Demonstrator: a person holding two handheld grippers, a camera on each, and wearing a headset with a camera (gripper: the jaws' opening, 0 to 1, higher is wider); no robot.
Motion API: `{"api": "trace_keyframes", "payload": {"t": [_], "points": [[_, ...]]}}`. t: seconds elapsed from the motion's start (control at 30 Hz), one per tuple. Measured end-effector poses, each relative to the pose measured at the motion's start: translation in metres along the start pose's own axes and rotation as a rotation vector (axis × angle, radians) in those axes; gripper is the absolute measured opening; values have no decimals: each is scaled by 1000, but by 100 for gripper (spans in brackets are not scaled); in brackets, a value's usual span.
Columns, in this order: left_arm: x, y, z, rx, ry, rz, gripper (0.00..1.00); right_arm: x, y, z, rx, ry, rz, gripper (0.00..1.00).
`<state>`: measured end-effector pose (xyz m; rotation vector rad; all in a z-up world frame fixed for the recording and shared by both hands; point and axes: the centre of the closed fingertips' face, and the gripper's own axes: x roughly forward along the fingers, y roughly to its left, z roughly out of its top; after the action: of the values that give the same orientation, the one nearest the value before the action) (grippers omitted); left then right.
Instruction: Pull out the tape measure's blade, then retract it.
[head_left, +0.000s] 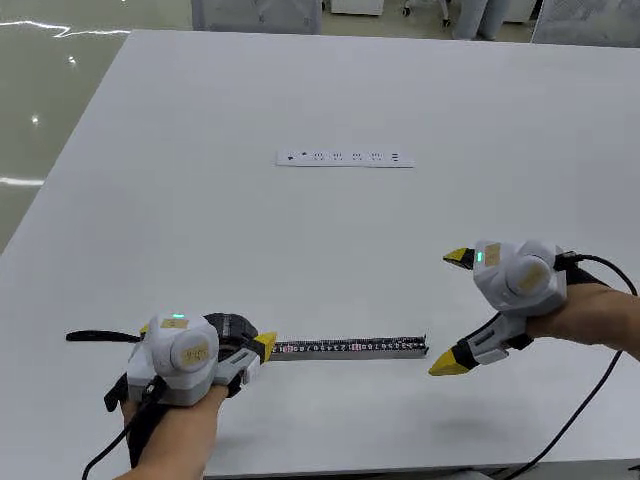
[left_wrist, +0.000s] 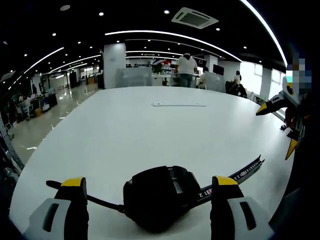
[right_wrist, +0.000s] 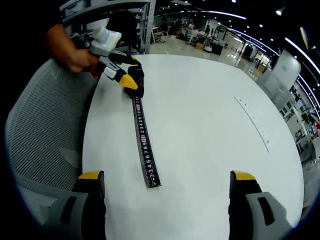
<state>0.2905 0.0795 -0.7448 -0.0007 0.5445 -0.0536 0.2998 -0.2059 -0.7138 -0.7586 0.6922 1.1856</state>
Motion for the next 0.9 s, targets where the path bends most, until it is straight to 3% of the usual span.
{"api": "trace_keyframes", "payload": {"t": [0.2, 0.4, 0.53, 0.6, 0.77, 0.9], "points": [[2, -2, 2, 11, -21, -15, 100, 12, -3, -2, -20, 28, 32, 100], [4, -9, 0, 18, -18, -38, 100, 33, 9, -13, -71, 55, 135, 96], [3, -9, 0, 12, -17, -39, 100, 41, 13, -26, -105, 103, 154, 84], [3, -9, 1, 10, -22, -38, 98, 45, 13, -28, -99, 110, 156, 84], [2, -8, 3, 13, -30, -34, 96, 50, 19, -33, -103, 117, 185, 70], [2, -8, 3, 14, -31, -33, 96, 52, 24, -38, -148, 134, 208, 56]]}}
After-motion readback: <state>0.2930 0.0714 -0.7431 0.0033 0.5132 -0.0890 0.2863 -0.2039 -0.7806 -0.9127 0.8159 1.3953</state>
